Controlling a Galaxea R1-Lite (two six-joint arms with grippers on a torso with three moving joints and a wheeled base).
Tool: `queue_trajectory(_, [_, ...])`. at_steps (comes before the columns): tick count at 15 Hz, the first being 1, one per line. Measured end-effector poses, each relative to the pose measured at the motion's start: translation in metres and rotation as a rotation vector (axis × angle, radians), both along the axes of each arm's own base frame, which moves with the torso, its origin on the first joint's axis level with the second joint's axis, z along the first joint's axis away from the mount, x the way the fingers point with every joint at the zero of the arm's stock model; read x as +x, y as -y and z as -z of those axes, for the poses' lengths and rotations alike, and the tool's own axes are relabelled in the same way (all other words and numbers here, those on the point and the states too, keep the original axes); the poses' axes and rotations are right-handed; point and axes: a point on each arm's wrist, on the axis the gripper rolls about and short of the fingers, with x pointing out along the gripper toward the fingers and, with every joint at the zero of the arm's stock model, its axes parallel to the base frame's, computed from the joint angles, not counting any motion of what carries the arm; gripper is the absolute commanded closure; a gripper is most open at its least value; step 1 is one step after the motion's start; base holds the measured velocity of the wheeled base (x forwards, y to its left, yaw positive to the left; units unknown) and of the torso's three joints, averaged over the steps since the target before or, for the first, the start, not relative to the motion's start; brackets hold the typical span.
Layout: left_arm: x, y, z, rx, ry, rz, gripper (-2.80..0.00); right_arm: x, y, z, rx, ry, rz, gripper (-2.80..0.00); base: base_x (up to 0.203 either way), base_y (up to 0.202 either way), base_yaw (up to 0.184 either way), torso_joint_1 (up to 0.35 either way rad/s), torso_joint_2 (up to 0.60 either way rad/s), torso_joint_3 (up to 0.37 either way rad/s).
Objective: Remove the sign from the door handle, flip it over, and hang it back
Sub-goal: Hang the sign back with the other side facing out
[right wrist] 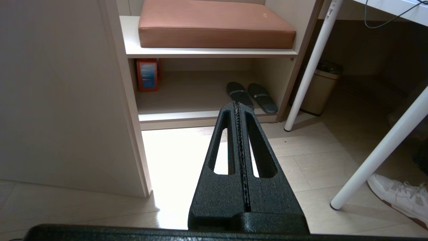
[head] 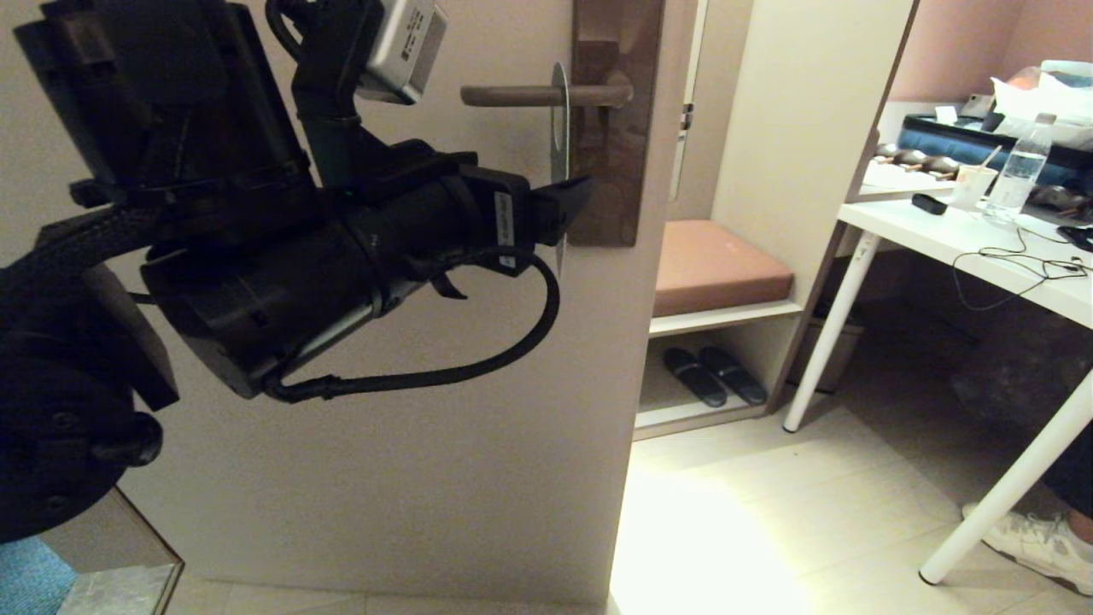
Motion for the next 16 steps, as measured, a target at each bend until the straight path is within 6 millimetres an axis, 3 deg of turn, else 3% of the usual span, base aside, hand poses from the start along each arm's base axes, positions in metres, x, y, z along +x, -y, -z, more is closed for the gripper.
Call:
queue_trajectory(11, [-0.016, -0.008, -0.005, -0.012, 0.015, 0.008, -2.8, 0.0, 0.0, 0.0, 0.0, 0.0, 0.0, 0.0, 0.0, 0.0, 0.0, 0.0, 0.0, 0.0])
queue_trajectory(12, [-0.015, -0.008, -0.005, -0.011, 0.013, 0.009, 0.0, 0.0, 0.0, 0.0, 0.0, 0.0, 0.0, 0.0, 0.0, 0.0, 0.0, 0.0, 0.0, 0.0])
queue_trajectory(16, [-0.014, -0.004, -0.003, -0.007, 0.01, 0.014, 0.0, 0.0, 0.0, 0.0, 0.001, 0.0, 0.0, 0.0, 0.0, 0.0, 0.0, 0.0, 0.0, 0.0])
